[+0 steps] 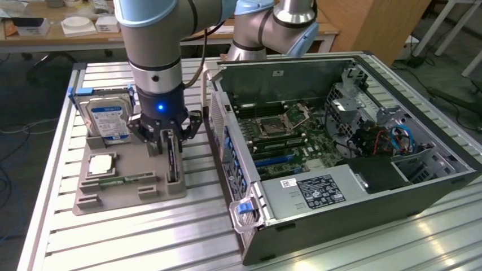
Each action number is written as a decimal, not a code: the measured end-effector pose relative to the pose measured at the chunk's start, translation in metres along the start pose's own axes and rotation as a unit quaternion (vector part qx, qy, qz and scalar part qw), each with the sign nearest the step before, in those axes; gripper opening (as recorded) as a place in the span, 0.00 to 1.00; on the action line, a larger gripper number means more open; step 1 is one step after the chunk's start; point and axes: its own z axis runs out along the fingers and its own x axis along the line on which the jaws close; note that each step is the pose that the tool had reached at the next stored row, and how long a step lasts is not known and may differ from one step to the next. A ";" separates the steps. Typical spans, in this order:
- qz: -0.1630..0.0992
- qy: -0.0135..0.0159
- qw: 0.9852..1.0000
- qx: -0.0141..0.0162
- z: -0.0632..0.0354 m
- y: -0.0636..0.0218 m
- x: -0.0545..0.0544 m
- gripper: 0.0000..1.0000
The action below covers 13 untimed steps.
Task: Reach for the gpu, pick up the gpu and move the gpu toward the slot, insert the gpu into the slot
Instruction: 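Pick up the gpu and move the gpu toward the slot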
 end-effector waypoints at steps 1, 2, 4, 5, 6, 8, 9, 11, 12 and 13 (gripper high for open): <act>-0.002 0.000 1.000 0.000 0.0001 0.0000 0.000 0.47; -0.002 0.000 1.000 0.000 0.0001 0.0000 0.000 0.47; -0.002 0.000 1.000 0.000 0.0001 0.0000 0.000 0.47; -0.002 0.000 1.000 0.000 0.0001 0.0000 0.000 0.47; -0.002 0.000 1.000 0.000 0.0001 0.0000 0.000 0.47; -0.002 0.000 1.000 0.000 0.0001 0.0000 0.000 0.47; -0.002 0.000 1.000 0.000 0.0001 0.0000 0.000 0.47; -0.002 0.000 1.000 0.000 0.0001 0.0000 0.000 0.47; -0.002 0.000 1.000 0.000 0.0001 0.0000 0.000 0.47; -0.002 0.000 1.000 0.000 0.0001 0.0000 0.000 0.47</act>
